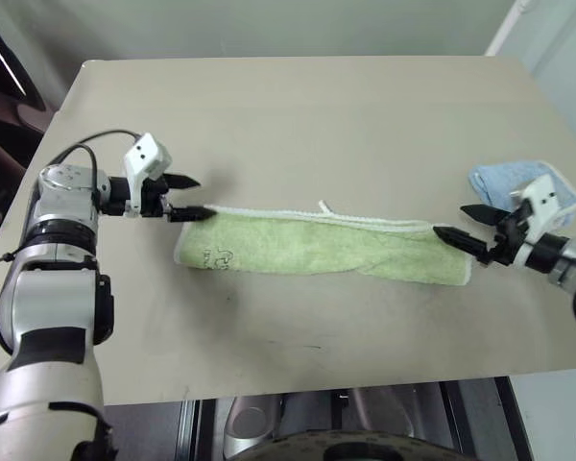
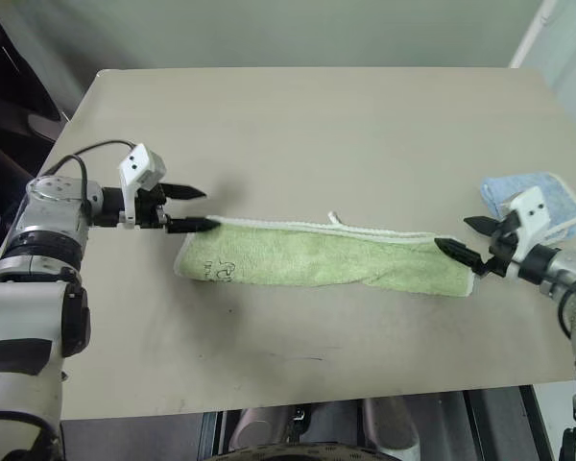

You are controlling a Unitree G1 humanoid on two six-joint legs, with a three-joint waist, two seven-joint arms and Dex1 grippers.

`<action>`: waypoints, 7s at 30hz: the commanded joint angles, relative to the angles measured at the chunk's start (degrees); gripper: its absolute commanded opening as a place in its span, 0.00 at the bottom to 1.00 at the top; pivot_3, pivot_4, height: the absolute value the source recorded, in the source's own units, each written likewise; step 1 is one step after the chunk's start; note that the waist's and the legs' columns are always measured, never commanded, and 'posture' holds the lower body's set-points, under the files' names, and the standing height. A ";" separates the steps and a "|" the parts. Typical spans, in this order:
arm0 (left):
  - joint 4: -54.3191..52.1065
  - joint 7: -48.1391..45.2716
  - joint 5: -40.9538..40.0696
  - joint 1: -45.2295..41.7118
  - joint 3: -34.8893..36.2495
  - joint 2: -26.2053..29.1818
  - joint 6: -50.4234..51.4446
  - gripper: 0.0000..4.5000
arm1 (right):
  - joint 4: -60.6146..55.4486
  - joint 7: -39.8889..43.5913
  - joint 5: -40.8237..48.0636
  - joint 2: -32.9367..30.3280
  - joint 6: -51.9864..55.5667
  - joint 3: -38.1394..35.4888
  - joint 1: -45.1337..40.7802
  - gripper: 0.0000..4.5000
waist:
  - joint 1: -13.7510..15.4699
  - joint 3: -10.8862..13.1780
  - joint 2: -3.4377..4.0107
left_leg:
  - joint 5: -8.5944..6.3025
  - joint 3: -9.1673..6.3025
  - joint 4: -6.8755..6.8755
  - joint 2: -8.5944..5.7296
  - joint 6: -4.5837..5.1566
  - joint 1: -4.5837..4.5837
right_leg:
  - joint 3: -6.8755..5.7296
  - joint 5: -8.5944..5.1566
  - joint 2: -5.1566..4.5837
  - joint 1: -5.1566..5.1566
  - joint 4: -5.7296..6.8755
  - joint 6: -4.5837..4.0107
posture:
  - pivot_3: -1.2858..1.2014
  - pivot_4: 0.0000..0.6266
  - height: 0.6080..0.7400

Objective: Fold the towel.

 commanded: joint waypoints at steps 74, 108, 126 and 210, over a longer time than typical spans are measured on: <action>-66.37 -7.65 -25.98 34.25 -4.49 -15.73 17.06 1.00 | -2.03 -58.96 77.17 7.57 9.38 -11.84 21.32 0.00 | 0.38 -0.04 -0.01 | -1.12 -0.01 0.07 -0.11 0.38 0.25 | 0.15 -0.76 -0.11 0.42 -0.14 0.97 | 0.52 0.24 0.95; -57.36 -7.06 -23.09 29.43 -4.07 -17.78 10.68 1.00 | -9.05 -43.95 77.17 -16.91 16.62 -11.71 13.64 0.00 | 0.41 -0.02 0.10 | -1.29 0.05 0.09 -0.10 0.39 0.28 | 0.13 -0.90 -0.11 0.44 -0.11 0.97 | 0.52 0.24 0.95; -54.03 -6.68 -21.26 28.47 -4.22 -20.00 7.44 1.00 | -13.84 -54.51 73.67 -5.03 10.98 22.48 -11.06 0.00 | 0.34 -0.02 0.09 | -1.23 0.08 0.29 -0.08 0.47 0.30 | 0.11 -0.86 -0.12 0.42 0.01 1.11 | 0.52 0.24 0.95; -46.29 0.03 -15.28 27.50 -10.59 -27.31 20.10 0.01 | -2.34 -22.70 -13.66 19.35 -18.46 26.20 6.43 0.00 | -0.22 -0.41 0.15 | -1.39 -0.23 -0.01 -0.14 -0.28 2.19 | 0.07 -0.40 -0.13 2.42 -1.36 0.96 | 0.52 0.24 0.95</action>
